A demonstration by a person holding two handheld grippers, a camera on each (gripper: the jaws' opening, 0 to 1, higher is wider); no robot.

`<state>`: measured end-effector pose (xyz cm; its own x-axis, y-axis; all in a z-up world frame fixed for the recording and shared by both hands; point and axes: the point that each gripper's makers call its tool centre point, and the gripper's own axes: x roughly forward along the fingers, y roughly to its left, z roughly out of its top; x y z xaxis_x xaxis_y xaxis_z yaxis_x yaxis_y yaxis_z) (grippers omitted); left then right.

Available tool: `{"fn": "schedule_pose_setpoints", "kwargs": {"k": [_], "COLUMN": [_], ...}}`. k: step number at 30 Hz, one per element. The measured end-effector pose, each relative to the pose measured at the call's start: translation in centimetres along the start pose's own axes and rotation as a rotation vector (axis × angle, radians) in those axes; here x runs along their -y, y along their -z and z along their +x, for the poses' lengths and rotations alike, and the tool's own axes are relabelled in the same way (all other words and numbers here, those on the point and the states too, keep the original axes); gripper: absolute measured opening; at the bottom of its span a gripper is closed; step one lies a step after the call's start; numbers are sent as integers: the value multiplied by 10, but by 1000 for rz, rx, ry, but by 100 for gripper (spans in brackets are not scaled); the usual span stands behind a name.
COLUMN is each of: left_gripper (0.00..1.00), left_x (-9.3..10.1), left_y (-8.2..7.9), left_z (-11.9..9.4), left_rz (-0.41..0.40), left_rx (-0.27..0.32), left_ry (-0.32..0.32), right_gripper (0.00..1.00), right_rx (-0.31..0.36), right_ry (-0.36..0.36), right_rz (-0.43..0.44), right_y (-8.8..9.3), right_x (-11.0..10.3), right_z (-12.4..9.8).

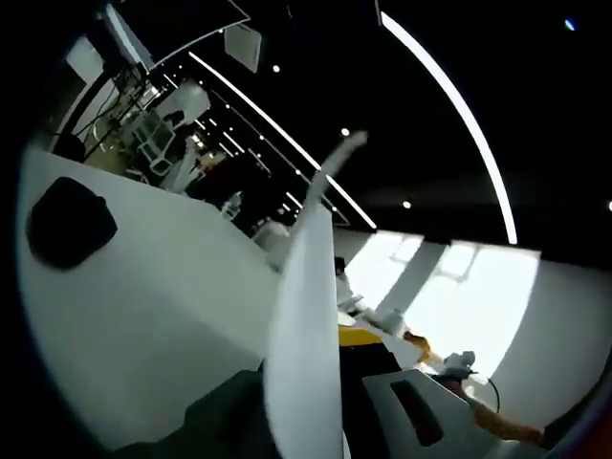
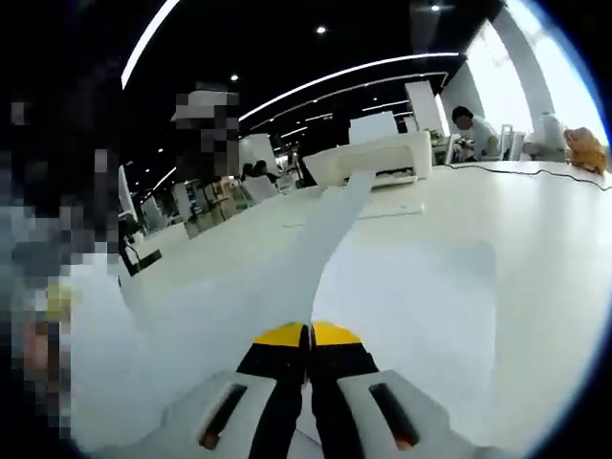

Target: Organize the stack of printing papers by aligning and flattening the scattered papers on the table

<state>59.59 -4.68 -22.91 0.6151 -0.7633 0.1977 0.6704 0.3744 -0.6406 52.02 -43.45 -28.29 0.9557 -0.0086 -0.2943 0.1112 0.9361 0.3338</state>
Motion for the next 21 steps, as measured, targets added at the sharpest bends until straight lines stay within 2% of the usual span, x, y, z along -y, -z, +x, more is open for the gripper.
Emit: {"fn": "schedule_pose_setpoints", "kwargs": {"k": [1,4,8,12,15,18,21], "left_gripper": [6,6,6,6,6,6,6], "left_x": [0,1,2,4,4,5,5], "left_y": [0,0,0,4,3,3,3], "left_z": [0,-1,-1,1,1,1,0], "left_rz": [-2,-6,0,15,17,19,15], "left_rx": [-2,2,2,-16,-12,-10,-9], "left_ry": [0,3,3,9,8,8,11], "right_gripper": [0,0,0,0,0,0,0], "right_rx": [15,33,65,100,111,116,89], "right_ry": [-19,-33,-71,-142,-178,-218,-264], "right_rz": [27,27,0,-34,-58,-92,-110], "right_y": [-5,-18,-42,-78,-95,-104,-103], "right_x": [-3,-10,-23,-48,-57,-73,-92], "right_z": [-1,-9,-16,-29,-31,-37,-43]}}
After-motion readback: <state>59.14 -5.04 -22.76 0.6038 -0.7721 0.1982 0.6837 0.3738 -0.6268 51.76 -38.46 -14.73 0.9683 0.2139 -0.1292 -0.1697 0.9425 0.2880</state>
